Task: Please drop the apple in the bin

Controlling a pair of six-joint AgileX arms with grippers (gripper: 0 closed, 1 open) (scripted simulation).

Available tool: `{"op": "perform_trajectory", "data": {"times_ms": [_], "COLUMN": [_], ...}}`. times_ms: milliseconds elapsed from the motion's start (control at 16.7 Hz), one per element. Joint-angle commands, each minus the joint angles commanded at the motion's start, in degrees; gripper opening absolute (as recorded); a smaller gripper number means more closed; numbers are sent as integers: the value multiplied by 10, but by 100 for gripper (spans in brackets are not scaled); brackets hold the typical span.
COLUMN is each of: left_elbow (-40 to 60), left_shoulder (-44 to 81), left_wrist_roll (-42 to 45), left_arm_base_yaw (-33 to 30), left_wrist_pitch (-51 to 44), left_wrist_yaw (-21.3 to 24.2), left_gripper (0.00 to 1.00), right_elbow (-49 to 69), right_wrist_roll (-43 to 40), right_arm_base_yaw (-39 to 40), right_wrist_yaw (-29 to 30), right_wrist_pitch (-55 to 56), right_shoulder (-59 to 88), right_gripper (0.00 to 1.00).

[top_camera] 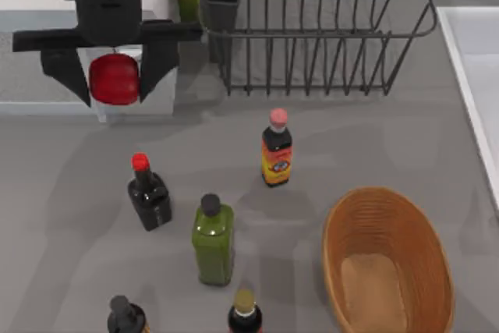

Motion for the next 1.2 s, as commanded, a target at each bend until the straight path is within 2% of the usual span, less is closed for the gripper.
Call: {"op": "perform_trajectory", "data": {"times_ms": [480, 720, 960, 1200], "left_elbow": [260, 365, 443, 483], "left_shoulder": [167, 230, 269, 282], "left_wrist_roll": [-647, -915, -1100, -1187], "left_arm_base_yaw": [-231, -337, -408, -438], "left_wrist_pitch": [-122, -151, -159, -160], "left_wrist_yaw": [-3, -1, -2, -3], "left_gripper": [0, 0, 0, 0], "right_elbow": [0, 0, 0, 0], "right_wrist_roll": [0, 0, 0, 0], "right_arm_base_yaw": [0, 0, 0, 0], "right_wrist_yaw": [0, 0, 0, 0], "right_wrist_pitch": [0, 0, 0, 0], "right_shoulder": [0, 0, 0, 0], "right_gripper": [100, 100, 100, 100]}}
